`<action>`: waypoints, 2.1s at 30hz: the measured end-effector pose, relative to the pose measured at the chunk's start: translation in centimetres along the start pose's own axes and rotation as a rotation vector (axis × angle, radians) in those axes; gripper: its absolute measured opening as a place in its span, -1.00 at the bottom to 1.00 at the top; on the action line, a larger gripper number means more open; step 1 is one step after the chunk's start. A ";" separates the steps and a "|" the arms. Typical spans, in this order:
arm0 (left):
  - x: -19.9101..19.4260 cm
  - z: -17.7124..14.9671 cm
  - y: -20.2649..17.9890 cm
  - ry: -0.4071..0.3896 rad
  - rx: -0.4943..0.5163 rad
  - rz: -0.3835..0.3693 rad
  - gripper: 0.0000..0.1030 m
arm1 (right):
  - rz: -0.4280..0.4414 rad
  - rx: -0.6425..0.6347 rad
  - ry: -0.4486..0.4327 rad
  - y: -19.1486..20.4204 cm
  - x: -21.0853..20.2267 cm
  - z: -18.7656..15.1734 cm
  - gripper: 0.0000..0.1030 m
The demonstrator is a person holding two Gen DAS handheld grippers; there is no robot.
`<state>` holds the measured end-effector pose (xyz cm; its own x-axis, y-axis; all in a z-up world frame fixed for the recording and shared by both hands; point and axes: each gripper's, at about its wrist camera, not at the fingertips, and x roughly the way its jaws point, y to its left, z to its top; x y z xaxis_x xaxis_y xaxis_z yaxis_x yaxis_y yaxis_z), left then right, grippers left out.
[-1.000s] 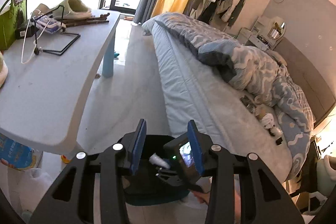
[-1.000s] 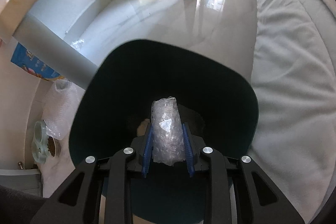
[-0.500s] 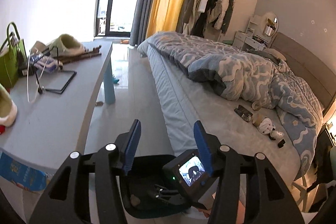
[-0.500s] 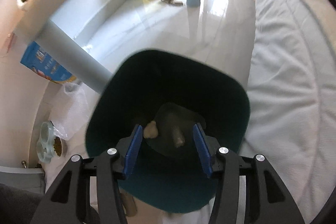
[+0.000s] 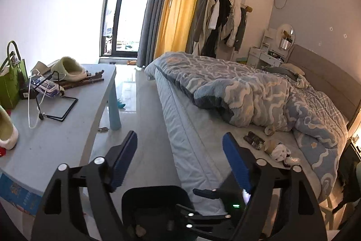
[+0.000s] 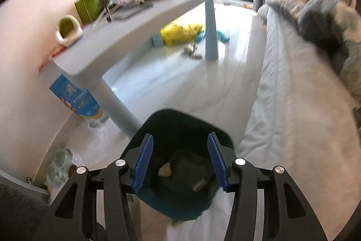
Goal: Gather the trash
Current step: 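Move both tools back over the bed toward the remaining items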
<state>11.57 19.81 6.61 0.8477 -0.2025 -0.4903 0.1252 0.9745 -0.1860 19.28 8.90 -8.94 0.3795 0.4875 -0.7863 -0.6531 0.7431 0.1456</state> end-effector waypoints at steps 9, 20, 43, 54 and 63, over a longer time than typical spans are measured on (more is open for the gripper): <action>2.1 0.1 -3.8 0.006 -0.009 -0.060 0.65 | -0.097 0.047 -0.100 -5.5 -5.8 -1.9 0.06; 4.8 -0.4 -8.8 0.038 -0.016 -0.138 0.73 | -0.199 0.140 -0.143 -12.3 -11.3 -5.4 0.19; 9.5 -2.6 -19.4 0.110 0.072 -0.216 0.73 | -0.388 0.289 -0.178 -22.7 -19.3 -14.0 0.45; 11.4 -3.9 -23.2 0.144 0.112 -0.250 0.73 | -0.389 0.366 -0.150 -26.0 -20.0 -17.3 0.46; 12.4 -5.1 -25.7 0.173 0.136 -0.269 0.73 | -0.327 0.366 -0.118 -27.2 -18.3 -18.7 0.17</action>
<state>16.27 -8.23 0.98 0.6763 -0.4558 -0.5787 0.4096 0.8856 -0.2189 17.83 -28.80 -9.80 0.6109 0.2352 -0.7560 -0.2233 0.9673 0.1205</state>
